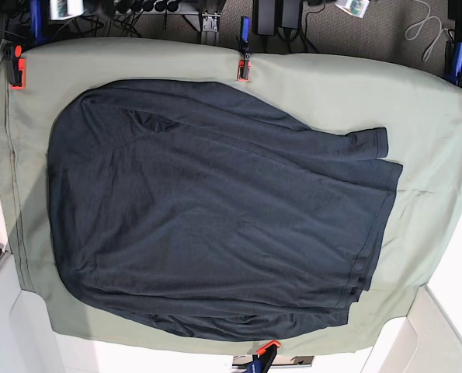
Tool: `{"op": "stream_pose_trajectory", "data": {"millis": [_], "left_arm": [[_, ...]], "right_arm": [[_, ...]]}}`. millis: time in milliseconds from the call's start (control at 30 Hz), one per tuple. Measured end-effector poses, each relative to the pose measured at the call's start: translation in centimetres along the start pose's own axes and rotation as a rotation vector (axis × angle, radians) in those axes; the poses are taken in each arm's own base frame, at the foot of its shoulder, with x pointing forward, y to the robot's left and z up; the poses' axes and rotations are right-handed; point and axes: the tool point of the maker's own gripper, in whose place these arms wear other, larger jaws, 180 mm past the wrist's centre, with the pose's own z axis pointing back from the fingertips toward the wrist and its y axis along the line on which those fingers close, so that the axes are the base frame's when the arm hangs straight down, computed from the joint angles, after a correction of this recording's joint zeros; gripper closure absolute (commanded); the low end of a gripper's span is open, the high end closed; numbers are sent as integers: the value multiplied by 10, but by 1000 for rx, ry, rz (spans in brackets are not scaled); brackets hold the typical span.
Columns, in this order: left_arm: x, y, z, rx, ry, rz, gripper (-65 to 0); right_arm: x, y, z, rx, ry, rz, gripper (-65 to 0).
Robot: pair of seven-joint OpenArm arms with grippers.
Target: Fold the T-shirt properly
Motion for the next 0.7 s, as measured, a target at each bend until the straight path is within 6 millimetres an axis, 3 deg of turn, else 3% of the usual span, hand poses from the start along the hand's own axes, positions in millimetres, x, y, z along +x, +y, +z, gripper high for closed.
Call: {"op": "stream_pose_trajectory", "data": {"millis": [67,167,267,333,433,700], "left_arm": [[17,11,9,20,-34,-9,-139],[37,27,21,45,-67,-27,-158],[58,37,29,53,-121,-37,-318],[64,44,34,60,-130,-46,-396],[66,51,37,69,-122,-67,-402],[80,75,37,106,-88,-139,-402]], "right_arm": [[30,-11,5,-21,-86,-18,-12],[59,-34,8,-73,-163,-64,-150],[77,-67,5,-169,-197,-99,-331],[89,-84,4,-218,-229,-131,-398],[99,-97,-6,-241,-258,-185,-407],[97,-115,-57,-225,-234,-293,-407]]}}
